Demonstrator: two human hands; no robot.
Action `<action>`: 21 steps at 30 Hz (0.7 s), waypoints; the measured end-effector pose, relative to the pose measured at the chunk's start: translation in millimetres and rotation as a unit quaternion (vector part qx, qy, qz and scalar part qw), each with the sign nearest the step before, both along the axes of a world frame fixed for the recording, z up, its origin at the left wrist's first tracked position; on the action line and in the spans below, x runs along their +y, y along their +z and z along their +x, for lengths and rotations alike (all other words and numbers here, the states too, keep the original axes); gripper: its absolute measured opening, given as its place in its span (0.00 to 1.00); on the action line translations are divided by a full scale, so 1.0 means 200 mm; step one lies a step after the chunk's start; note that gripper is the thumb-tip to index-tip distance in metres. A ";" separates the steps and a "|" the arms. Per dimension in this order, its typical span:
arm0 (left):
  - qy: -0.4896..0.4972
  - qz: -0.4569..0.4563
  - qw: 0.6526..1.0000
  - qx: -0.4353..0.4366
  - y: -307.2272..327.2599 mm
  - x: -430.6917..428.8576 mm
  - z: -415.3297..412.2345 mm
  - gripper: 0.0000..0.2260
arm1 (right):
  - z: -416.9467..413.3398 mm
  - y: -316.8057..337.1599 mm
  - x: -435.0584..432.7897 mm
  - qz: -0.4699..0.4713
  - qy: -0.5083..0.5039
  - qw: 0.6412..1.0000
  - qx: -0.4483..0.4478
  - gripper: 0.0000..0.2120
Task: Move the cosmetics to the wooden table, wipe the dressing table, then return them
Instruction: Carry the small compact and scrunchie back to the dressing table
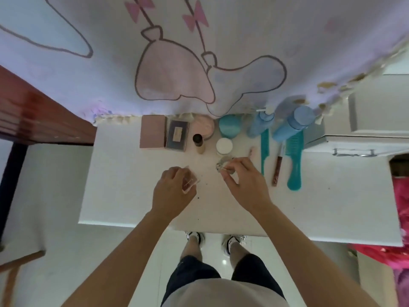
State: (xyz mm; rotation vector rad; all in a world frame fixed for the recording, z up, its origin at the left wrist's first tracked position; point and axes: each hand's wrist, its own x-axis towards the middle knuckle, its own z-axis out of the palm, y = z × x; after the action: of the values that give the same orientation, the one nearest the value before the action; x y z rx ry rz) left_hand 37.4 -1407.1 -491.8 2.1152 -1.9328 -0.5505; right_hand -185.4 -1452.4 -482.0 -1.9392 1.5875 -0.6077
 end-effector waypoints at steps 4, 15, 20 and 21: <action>-0.040 -0.021 0.998 -0.031 -0.16 -0.04 0.05 0.20 | 0.03 -0.17 0.04 0.023 -0.017 0.998 0.055 0.08; -0.090 -0.035 0.995 -0.037 -0.02 -0.14 0.24 0.15 | 0.21 0.00 0.00 -0.009 -0.080 0.982 0.173 0.06; -0.020 -0.204 0.977 -0.058 0.44 -0.26 0.41 0.14 | 0.31 0.40 -0.24 -0.153 -0.064 0.981 0.104 0.07; -0.002 -0.231 0.971 -0.062 0.55 -0.28 0.44 0.15 | 0.33 0.50 -0.29 -0.176 -0.051 0.980 0.077 0.07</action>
State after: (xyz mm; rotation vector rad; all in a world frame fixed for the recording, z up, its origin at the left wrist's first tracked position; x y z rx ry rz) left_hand 124.4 -1462.9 -381.1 1.8782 -1.8967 0.0386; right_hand -118.4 -1510.4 -382.7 -2.2156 1.7810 -0.8460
